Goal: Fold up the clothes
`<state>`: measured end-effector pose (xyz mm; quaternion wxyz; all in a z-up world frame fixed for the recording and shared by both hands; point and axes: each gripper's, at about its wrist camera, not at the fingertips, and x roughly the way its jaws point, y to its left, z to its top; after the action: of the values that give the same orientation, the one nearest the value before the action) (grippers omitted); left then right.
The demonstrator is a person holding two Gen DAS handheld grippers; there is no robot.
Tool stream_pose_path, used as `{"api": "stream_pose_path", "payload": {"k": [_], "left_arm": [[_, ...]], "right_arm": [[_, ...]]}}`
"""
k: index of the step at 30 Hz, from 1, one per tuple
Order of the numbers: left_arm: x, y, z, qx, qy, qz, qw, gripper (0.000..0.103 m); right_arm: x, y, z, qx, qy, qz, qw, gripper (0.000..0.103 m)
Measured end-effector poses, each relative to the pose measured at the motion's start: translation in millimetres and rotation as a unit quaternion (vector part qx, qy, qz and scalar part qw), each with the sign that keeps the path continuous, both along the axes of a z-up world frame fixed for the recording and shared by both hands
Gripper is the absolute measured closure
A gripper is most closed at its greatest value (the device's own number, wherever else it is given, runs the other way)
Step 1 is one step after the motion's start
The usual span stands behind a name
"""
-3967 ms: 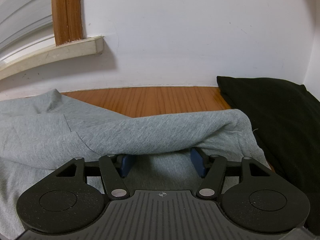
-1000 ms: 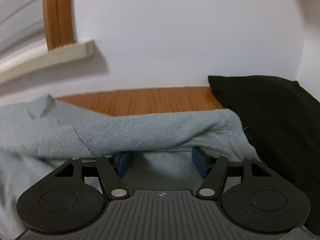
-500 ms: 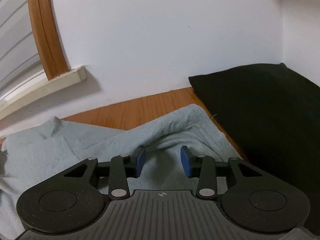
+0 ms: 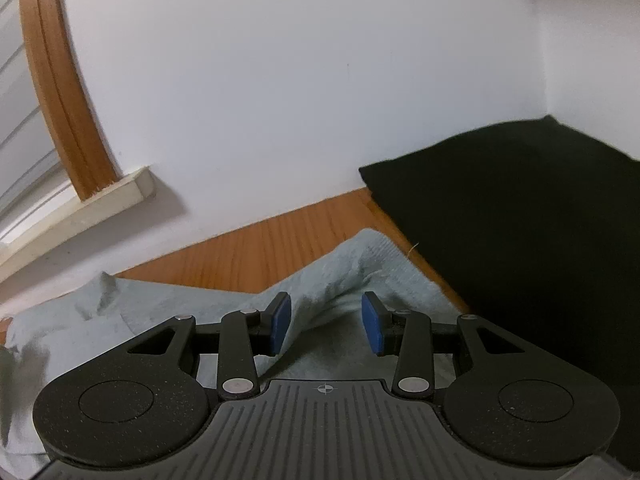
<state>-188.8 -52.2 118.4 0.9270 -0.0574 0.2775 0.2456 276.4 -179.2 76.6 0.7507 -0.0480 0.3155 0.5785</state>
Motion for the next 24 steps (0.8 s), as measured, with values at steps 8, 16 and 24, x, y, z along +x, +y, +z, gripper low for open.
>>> {"api": "stream_pose_path", "payload": {"k": [8,16,24], "left_arm": [[34.3,40.8,-21.6,-0.023,0.016,0.005,0.9996,0.100],[65.5,77.0,-38.0,-0.071,0.012,0.006,0.9973,0.061],[99.5,114.9,-55.3,-0.146,-0.004,-0.002,0.9893,0.066]], "right_arm": [[0.7,10.6,-5.3,-0.014,0.009,0.003,1.000,0.061],[1.4,21.0,-10.0,-0.023,0.005,-0.003,1.000,0.051],[-1.6,16.0,-15.1,-0.008,0.018,0.010,1.000,0.094]]}}
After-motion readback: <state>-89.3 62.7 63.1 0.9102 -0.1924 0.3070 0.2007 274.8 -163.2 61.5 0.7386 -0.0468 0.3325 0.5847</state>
